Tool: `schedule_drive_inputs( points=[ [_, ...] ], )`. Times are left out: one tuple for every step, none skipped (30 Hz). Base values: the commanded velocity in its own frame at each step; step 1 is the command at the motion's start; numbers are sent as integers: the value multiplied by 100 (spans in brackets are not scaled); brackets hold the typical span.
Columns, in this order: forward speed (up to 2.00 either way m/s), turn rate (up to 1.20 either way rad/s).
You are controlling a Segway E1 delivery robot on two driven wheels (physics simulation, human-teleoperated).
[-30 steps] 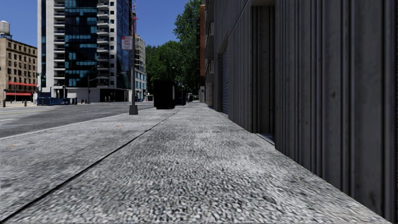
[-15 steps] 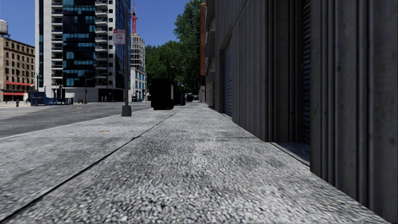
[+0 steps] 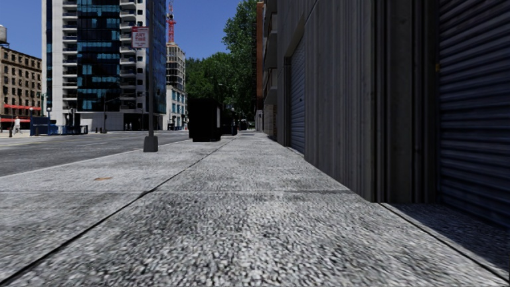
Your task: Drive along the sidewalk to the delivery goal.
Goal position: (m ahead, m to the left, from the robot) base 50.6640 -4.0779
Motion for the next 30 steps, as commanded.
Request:
schedule_drive_inputs(
  points=[
    [200, 0],
    [200, 0],
    [200, 0],
    [200, 0],
    [200, 0],
    [200, 0],
    [200, 0],
    [200, 0],
    [200, 0],
    [200, 0],
    [200, 0],
    [200, 0],
    [200, 0],
    [200, 0],
    [200, 0],
    [200, 0],
    [200, 0],
    [200, 0],
    [200, 0],
    [200, 0],
    [200, 0],
    [200, 0],
    [200, 0],
    [200, 0],
    [200, 0],
    [200, 0],
    [200, 0],
    [200, 0],
    [200, 0],
    [200, 0]
  ],
)
